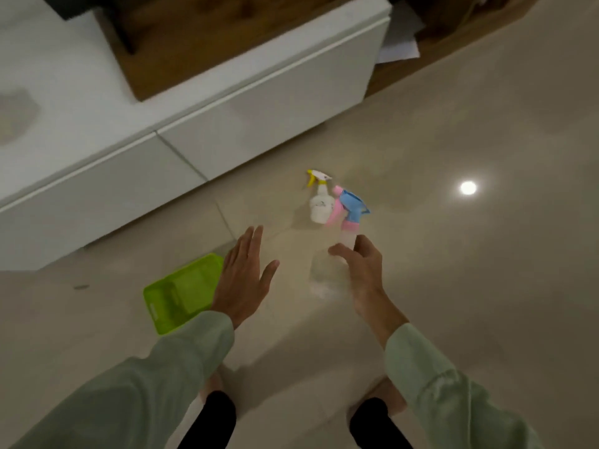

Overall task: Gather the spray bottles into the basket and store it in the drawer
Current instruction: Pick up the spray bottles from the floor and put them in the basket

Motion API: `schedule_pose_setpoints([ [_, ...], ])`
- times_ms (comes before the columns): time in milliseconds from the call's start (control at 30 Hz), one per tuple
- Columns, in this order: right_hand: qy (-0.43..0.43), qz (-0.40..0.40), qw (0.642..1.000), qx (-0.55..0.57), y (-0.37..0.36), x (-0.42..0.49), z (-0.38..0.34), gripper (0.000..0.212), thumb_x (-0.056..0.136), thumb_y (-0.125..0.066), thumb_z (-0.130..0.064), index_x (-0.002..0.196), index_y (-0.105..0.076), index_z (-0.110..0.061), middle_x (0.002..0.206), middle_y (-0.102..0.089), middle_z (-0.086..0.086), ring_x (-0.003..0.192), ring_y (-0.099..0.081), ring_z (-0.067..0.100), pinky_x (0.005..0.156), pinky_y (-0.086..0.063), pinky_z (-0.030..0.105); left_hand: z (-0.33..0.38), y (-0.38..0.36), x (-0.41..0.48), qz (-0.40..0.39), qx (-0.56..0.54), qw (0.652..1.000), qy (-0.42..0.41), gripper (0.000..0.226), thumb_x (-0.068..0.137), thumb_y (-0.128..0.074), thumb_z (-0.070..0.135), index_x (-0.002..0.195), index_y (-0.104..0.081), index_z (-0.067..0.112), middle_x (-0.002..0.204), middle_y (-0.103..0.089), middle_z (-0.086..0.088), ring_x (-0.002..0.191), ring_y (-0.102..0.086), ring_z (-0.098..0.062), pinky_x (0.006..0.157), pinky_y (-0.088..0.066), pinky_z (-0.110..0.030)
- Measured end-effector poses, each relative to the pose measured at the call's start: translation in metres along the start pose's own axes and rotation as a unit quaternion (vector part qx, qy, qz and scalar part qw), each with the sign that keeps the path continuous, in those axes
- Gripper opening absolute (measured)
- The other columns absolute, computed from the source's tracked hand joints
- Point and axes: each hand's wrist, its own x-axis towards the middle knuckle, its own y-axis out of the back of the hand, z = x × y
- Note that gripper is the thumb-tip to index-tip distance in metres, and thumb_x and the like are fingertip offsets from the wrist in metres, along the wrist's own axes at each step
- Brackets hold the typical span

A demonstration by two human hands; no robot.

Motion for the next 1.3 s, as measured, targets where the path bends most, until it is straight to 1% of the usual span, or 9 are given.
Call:
schedule_pose_setpoints([
  [133,0.011,-0.015,1.000,-0.009,-0.104,-0.012,0.024,0.015,0.071,-0.077,0.000,0.081,-0.072,-0.010,0.078,-0.075,-0.005,0.070,-0.069,0.006,0.070,-0.052,0.029,-0.099,0.032,-0.018,-0.006,-0.007,0.999,0.045,0.072,0.098,-0.047,0.042,0.156,-0.014,0.016,0.164,-0.018,-0.009,0.151,-0.019,-0.025,0.122,-0.021,-0.042],
  [467,0.034,-0.099,0.990,-0.092,-0.295,-0.004,0.123,0.017,0.085,-0.080,-0.018,0.098,-0.071,-0.026,0.089,-0.073,-0.011,0.084,-0.069,0.002,0.081,-0.052,0.023,-0.282,0.046,-0.034,-0.027,-0.044,0.990,0.131,0.071,0.099,-0.045,0.044,0.156,-0.014,0.014,0.164,-0.018,-0.010,0.152,-0.018,-0.026,0.122,-0.021,-0.043],
  [567,0.084,-0.062,0.987,-0.126,-0.317,0.012,0.157,0.013,0.080,-0.085,-0.017,0.086,-0.073,-0.018,0.078,-0.072,-0.005,0.072,-0.065,-0.001,0.069,-0.049,0.016,-0.305,0.029,-0.022,-0.025,-0.057,0.989,0.133,0.072,0.099,-0.045,0.045,0.156,-0.013,0.014,0.164,-0.018,-0.010,0.152,-0.018,-0.026,0.122,-0.021,-0.045],
  [633,0.106,-0.019,0.984,-0.145,-0.328,0.022,0.180,0.029,0.075,-0.088,-0.017,0.089,-0.070,0.002,0.079,-0.070,0.017,0.073,-0.062,0.011,0.070,-0.050,0.028,-0.318,0.012,-0.012,-0.023,-0.065,0.988,0.135,0.073,0.099,-0.045,0.046,0.156,-0.012,0.015,0.165,-0.017,-0.010,0.152,-0.017,-0.026,0.121,-0.021,-0.045],
  [700,0.133,0.005,0.979,-0.156,-0.339,0.033,0.205,0.037,0.073,-0.090,-0.018,0.090,-0.069,0.007,0.078,-0.067,0.027,0.072,-0.059,0.020,0.073,-0.051,0.037,-0.329,-0.006,-0.003,-0.015,-0.076,0.987,0.142,0.073,0.098,-0.046,0.045,0.156,-0.013,0.015,0.164,-0.018,-0.010,0.152,-0.018,-0.025,0.122,-0.021,-0.043],
  [833,0.147,0.035,0.979,-0.139,-0.359,0.052,0.245,0.034,0.072,-0.090,-0.015,0.087,-0.068,0.006,0.080,-0.069,0.025,0.078,-0.067,0.037,0.076,-0.055,0.049,-0.349,-0.035,0.011,-0.003,-0.086,0.986,0.145,0.074,0.098,-0.047,0.045,0.156,-0.012,0.015,0.164,-0.018,-0.010,0.151,-0.018,-0.025,0.122,-0.022,-0.042],
  [967,0.207,0.060,0.966,-0.145,-0.374,0.071,0.274,0.034,0.072,-0.090,-0.017,0.086,-0.066,0.002,0.081,-0.067,0.020,0.082,-0.063,0.041,0.079,-0.051,0.057,-0.367,-0.056,0.023,0.001,-0.089,0.985,0.146,0.074,0.098,-0.047,0.045,0.156,-0.012,0.016,0.164,-0.018,-0.009,0.151,-0.018,-0.025,0.121,-0.022,-0.042],
  [1100,0.221,0.027,0.929,-0.296,-0.379,0.076,0.301,0.042,0.070,-0.089,-0.038,0.092,-0.067,-0.011,0.091,-0.065,0.001,0.091,-0.057,0.025,0.082,-0.045,0.043,-0.376,-0.068,0.030,0.005,-0.090,0.985,0.148,0.074,0.098,-0.046,0.046,0.156,-0.012,0.016,0.164,-0.018,-0.009,0.151,-0.020,-0.026,0.120,-0.025,-0.043],
  [1300,0.248,-0.028,0.908,-0.337,-0.361,0.069,0.319,0.035,0.084,-0.081,-0.028,0.112,-0.071,-0.010,0.113,-0.067,0.009,0.109,-0.058,0.029,0.092,-0.047,0.044,-0.378,-0.072,0.026,0.000,-0.105,0.983,0.152,0.074,0.098,-0.049,0.043,0.156,-0.011,0.017,0.164,-0.018,-0.009,0.150,-0.022,-0.027,0.120,-0.025,-0.042],
])
